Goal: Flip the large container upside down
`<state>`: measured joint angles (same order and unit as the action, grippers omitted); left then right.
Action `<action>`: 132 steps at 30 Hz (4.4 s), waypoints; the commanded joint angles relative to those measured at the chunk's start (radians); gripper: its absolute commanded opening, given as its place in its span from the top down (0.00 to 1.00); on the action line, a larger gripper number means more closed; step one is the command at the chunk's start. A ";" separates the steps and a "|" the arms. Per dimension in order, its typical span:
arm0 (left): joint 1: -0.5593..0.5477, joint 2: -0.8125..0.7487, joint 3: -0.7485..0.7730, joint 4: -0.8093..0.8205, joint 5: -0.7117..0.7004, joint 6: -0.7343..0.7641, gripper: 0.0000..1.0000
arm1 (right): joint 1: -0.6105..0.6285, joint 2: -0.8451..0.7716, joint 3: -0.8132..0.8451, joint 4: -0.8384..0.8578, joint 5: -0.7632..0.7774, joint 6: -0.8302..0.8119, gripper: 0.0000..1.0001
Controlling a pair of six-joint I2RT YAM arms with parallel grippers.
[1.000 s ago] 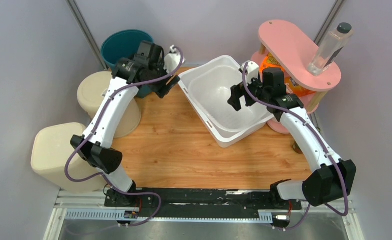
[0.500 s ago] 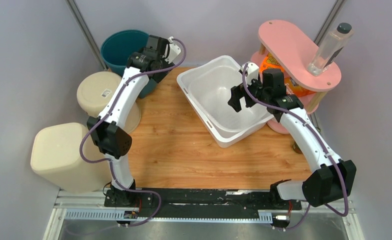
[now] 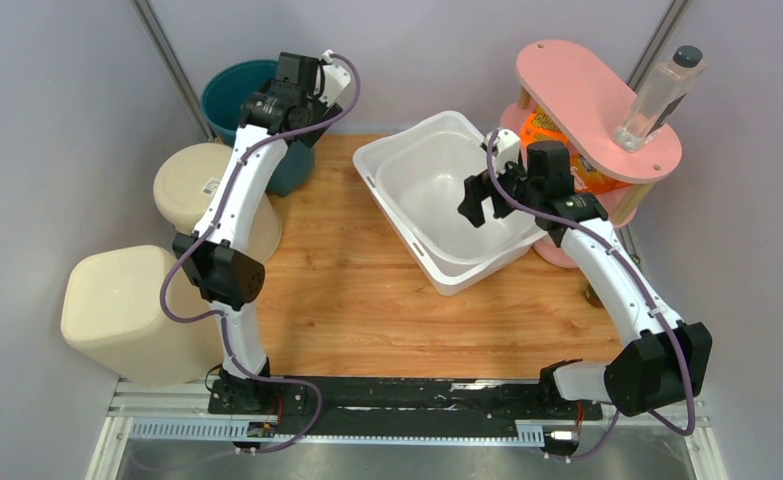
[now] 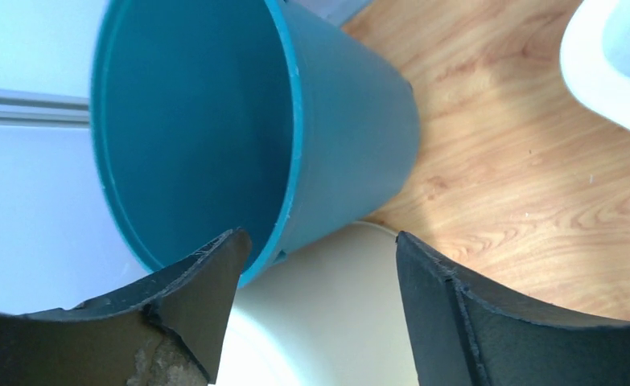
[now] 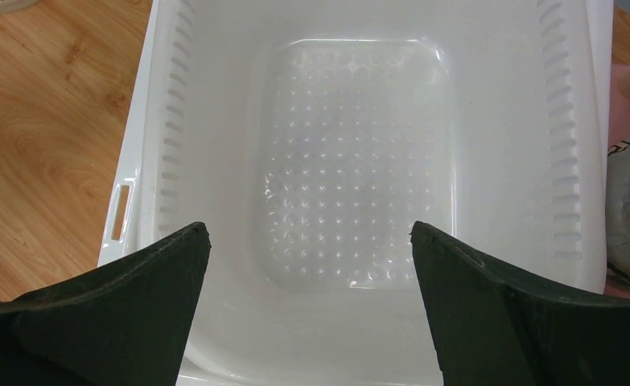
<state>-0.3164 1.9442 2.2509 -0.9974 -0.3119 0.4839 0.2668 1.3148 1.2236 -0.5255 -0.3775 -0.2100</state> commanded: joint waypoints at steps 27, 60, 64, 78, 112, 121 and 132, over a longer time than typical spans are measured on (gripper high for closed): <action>0.027 0.081 0.021 0.068 -0.092 0.003 0.72 | -0.003 0.010 0.032 0.049 -0.066 0.075 0.00; -0.070 -0.442 0.094 -0.338 0.510 -0.076 1.00 | -0.003 0.067 0.074 0.052 -0.087 0.079 0.00; -0.071 -0.477 0.061 -0.525 0.792 -0.039 1.00 | -0.003 0.072 0.070 0.050 -0.092 0.086 0.00; -0.071 -0.559 -0.384 -0.548 1.047 -0.026 1.00 | -0.004 0.048 0.050 0.047 -0.092 0.068 0.00; -0.061 -0.255 -0.456 -0.113 0.012 0.012 0.48 | -0.004 0.058 0.044 0.048 -0.058 0.055 0.00; -0.047 -0.152 -0.415 -0.097 -0.087 0.003 0.65 | -0.004 0.051 0.028 0.048 -0.082 0.054 0.00; 0.067 -0.003 -0.249 -0.052 -0.110 0.022 0.72 | -0.003 0.033 -0.008 0.049 -0.101 0.061 0.00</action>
<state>-0.2783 1.8843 1.9762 -1.0405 -0.4309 0.5125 0.2668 1.3891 1.2270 -0.5114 -0.4545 -0.1436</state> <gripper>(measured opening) 0.285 0.997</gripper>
